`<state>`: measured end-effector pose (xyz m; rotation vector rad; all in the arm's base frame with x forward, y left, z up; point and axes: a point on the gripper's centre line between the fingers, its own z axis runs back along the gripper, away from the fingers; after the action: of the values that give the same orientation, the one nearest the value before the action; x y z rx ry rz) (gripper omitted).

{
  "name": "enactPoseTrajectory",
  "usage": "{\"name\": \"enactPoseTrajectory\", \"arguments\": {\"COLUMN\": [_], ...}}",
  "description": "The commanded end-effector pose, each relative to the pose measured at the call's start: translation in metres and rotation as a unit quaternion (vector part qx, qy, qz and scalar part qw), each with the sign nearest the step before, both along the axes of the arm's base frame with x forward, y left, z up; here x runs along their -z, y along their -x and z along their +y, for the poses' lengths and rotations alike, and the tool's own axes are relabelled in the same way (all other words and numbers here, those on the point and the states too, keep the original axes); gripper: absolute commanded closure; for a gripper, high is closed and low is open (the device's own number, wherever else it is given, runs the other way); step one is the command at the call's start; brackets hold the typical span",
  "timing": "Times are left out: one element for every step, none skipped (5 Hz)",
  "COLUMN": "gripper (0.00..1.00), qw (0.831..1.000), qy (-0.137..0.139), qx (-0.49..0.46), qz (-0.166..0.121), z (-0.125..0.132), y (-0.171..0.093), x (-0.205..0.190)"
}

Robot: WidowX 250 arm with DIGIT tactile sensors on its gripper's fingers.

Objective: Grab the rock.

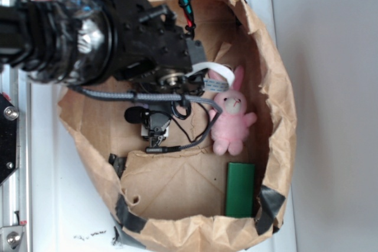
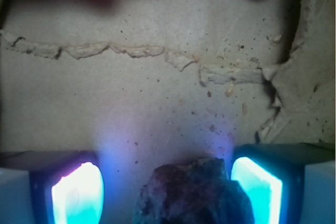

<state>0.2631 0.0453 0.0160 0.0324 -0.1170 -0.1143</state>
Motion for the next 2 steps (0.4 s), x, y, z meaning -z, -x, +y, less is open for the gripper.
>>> {"name": "enactPoseTrajectory", "arguments": {"gripper": [1.00,1.00], "qw": [1.000,1.000], "qy": [0.001,0.008], "qx": [0.009,0.000], "qz": [-0.007,-0.013], "z": [0.0001,0.0022], "y": [0.0041,-0.0017], "x": [-0.0037,-0.0132]}}
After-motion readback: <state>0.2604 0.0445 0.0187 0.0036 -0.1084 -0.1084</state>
